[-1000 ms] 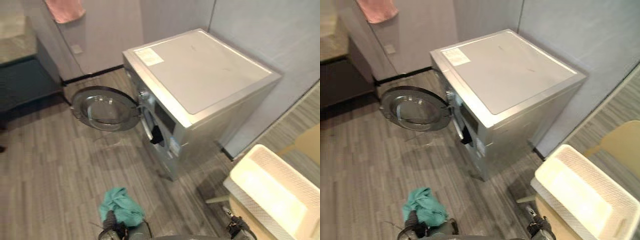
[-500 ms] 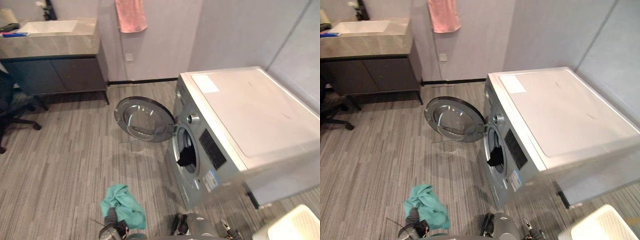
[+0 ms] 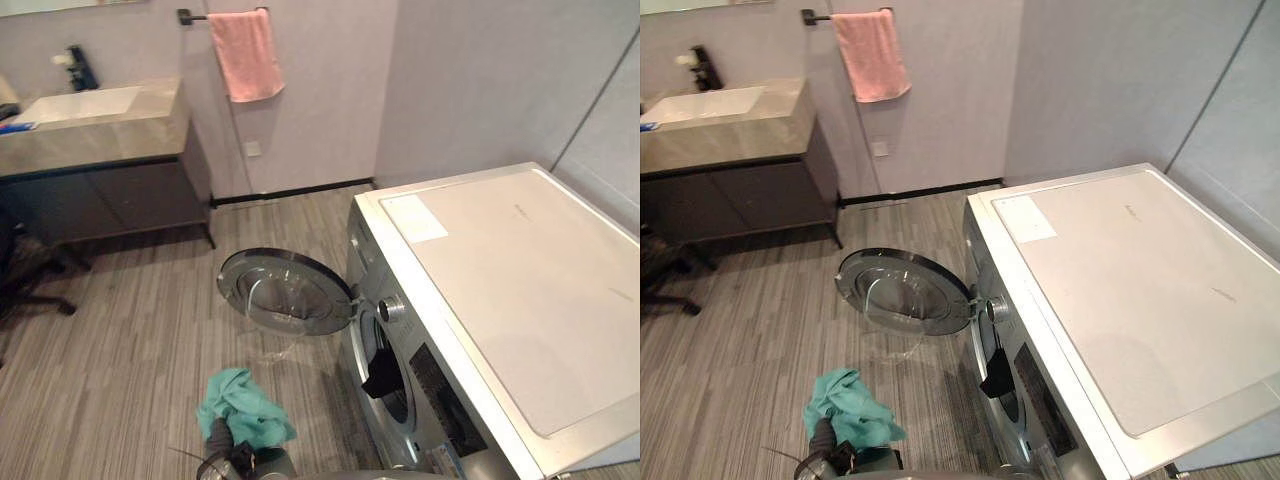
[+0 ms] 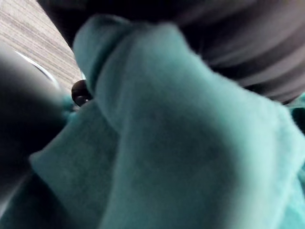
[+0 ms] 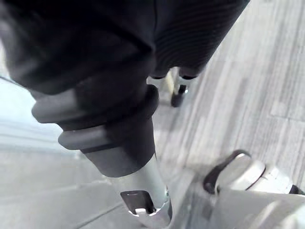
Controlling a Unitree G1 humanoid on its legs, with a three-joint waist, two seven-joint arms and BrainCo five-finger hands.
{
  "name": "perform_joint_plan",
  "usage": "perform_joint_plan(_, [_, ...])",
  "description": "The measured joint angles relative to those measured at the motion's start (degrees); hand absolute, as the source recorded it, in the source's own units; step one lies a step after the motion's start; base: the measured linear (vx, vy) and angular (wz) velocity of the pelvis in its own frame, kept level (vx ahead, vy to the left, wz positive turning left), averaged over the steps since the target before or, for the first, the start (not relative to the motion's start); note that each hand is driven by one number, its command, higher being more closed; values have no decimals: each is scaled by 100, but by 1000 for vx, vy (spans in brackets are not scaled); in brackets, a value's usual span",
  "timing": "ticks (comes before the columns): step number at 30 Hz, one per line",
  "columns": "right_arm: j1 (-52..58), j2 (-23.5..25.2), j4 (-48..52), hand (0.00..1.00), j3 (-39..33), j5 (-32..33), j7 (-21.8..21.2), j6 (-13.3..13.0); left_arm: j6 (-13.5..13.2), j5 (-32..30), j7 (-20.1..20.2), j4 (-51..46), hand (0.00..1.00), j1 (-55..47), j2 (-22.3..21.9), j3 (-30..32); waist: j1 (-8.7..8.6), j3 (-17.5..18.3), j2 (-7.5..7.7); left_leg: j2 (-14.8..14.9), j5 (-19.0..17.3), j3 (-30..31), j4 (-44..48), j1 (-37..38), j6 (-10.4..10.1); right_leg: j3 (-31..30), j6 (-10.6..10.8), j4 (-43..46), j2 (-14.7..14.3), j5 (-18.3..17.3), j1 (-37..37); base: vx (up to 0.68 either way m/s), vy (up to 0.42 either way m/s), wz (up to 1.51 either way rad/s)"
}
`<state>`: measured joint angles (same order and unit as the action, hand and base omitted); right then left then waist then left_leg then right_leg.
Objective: Pick up the laundry basket with both hands and put the clothes into the washing machine.
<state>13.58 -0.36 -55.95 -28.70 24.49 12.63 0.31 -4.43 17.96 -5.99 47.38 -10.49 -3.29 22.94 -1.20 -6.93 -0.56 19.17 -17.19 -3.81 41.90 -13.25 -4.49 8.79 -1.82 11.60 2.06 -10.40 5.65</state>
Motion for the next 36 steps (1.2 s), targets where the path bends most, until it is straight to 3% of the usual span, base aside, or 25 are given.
perform_joint_plan(1, [0,-94,34,0,37,-44,-39,-5,3,65,-73,72,100,-122,-18,192,46,11,6,75,31,417,-1179,145,-15,-288,194,58,133,-62,-31,148,425,-95])
perform_joint_plan(3, [-38,-84,110,0,46,-59,-192,-119,-10,169,-95,273,100,-225,-49,255,52,170,-39,50,175,931,-1922,205,-35,-501,434,87,266,-104,-100,161,453,-72])
perform_joint_plan(4, [-89,-100,107,0,19,-57,-291,-228,-3,180,-172,518,100,-222,-86,257,50,304,-122,-47,264,1176,-2157,206,-182,-599,715,148,425,-189,-110,254,623,-34])
perform_joint_plan(5, [-91,-170,34,0,-448,-34,-122,-396,0,167,-177,728,100,-213,-72,240,34,416,-275,-144,532,1131,-2113,190,-505,-665,997,177,568,-284,-36,280,656,-35])
perform_joint_plan(6, [-68,-281,2,0,-585,-36,-130,-410,5,168,-174,782,100,-214,-89,257,41,460,-282,-253,791,971,-1926,207,-620,-763,1132,190,723,-322,36,297,657,-36])
perform_joint_plan(7, [23,-299,-48,0,-697,-32,-147,-415,-1,148,-191,823,100,-275,121,270,19,611,3,-633,669,771,-1648,166,-553,-925,1207,189,1161,-310,69,343,668,-30])
perform_joint_plan(8, [83,-230,-143,0,-746,-32,-171,-414,-21,88,-188,906,100,-194,317,236,-117,752,222,-893,534,609,-1557,130,-406,-999,1125,264,1442,-13,-26,277,527,-24])
perform_joint_plan(9, [77,-226,-176,0,-755,-35,-195,-414,-27,22,-187,938,100,-124,361,224,-120,764,237,-936,506,529,-1533,134,-370,-1076,1074,346,1495,184,-132,290,572,-46])
perform_joint_plan(11, [-53,-45,-172,0,-753,-37,-437,-343,-50,-268,-174,932,100,53,400,93,-58,750,185,-930,470,-38,-1625,342,-231,-1095,327,1206,1553,831,-934,173,465,-115])
perform_joint_plan(12, [-205,183,-206,0,-747,-42,-533,-284,-41,-444,-174,926,100,49,445,-77,-53,721,187,-901,489,-421,-1798,615,-126,-937,109,1937,1654,985,-1447,79,299,-135])
perform_joint_plan(14, [-317,435,-350,0,-737,-46,-577,-185,-22,-599,-175,922,100,66,460,-282,-143,677,129,-901,486,-804,-2026,1001,-43,-301,373,2793,1744,712,-1780,41,247,-108])
perform_joint_plan(15, [-287,426,-339,0,-785,6,-660,-158,-25,-640,-165,875,100,95,441,-508,-144,656,63,-950,473,-1211,-2320,1362,19,800,351,3088,1901,528,-1744,10,170,-102])
perform_joint_plan(17, [-326,323,-312,0,-492,-32,-666,-159,-22,-640,-165,851,100,211,426,-533,-116,634,20,-957,354,-1719,-2478,1547,95,1953,344,2860,1882,265,-1692,18,85,-144])
perform_joint_plan(19, [-491,295,-322,0,-446,-36,-665,-170,-16,-643,-163,864,100,342,401,-540,-95,574,46,-962,343,-2161,-2683,1622,7,2550,351,2087,1738,88,-1546,47,36,-142])
perform_joint_plan(20, [-644,278,-330,0,-448,-37,-666,-176,4,-646,-163,929,100,520,421,-636,-129,510,9,-999,445,-2327,-2921,1741,-41,2948,139,1552,1605,47,-1378,55,-4,-90])
perform_joint_plan(21, [-731,216,-346,0,-455,-45,-663,-189,32,-686,-150,948,100,732,364,-866,-177,306,-23,-1064,564,-2336,-3212,1831,-42,3066,70,1336,1524,106,-1334,45,-10,-61])
perform_joint_plan(24, [-735,162,-396,0,-516,-50,-646,-186,30,-760,-50,939,100,1061,138,-1129,-173,205,-105,-1113,828,-2389,-3763,2103,-89,3027,97,1039,1294,130,-1273,111,-12,-16])
perform_joint_plan(27, [-759,237,-382,0,-502,-50,-645,-192,24,-734,-29,889,100,1041,30,-1139,-163,214,-167,-873,824,-2467,-3622,2290,-232,3000,130,647,892,109,-939,183,-41,-21])
perform_joint_plan(30, [-752,292,-357,0,-333,-79,-643,-200,24,-731,-34,693,100,826,19,-1110,-89,191,-32,-382,774,-2282,-1766,1685,-246,2908,156,44,628,234,-555,170,-94,-21])
perform_joint_plan(31, [-749,256,-252,0,-186,-176,-650,-218,24,-736,-34,520,100,668,-55,-1049,-60,128,-138,28,839,-1928,-441,1279,-155,2857,157,-134,417,264,-273,123,-130,-50])
perform_joint_plan(32, [-740,127,-191,0,-30,-236,-653,-226,28,-730,-14,483,100,547,-74,-1009,-9,8,-389,306,1179,-1465,571,949,114,2707,154,-213,206,237,-40,116,-101,-68])
perform_joint_plan(33, [-745,65,-176,0,55,-252,-653,-225,26,-717,-22,451,100,492,-76,-982,35,-8,-489,327,1480,-1203,915,806,114,2577,156,-235,142,211,37,140,4,-106])
perform_joint_plan(34, [-767,14,-138,0,202,-260,-656,-231,18,-703,-41,428,100,396,-80,-909,102,-7,-428,218,2302,-780,1383,623,67,2269,150,-352,108,212,169,228,43,-111])
perform_joint_plan(35, [-841,-2,-96,0,299,-267,-656,-242,15,-690,-39,430,100,333,18,-899,171,-9,-445,72,2232,-541,1747,418,83,2038,137,-435,116,224,236,305,80,-137])
perform_joint_plan(36, [-935,-18,-126,0,303,-333,-644,-266,7,-681,-32,416,100,285,50,-897,232,-18,-461,-127,1551,-264,1924,132,116,1780,151,-485,146,272,185,315,119,-117])
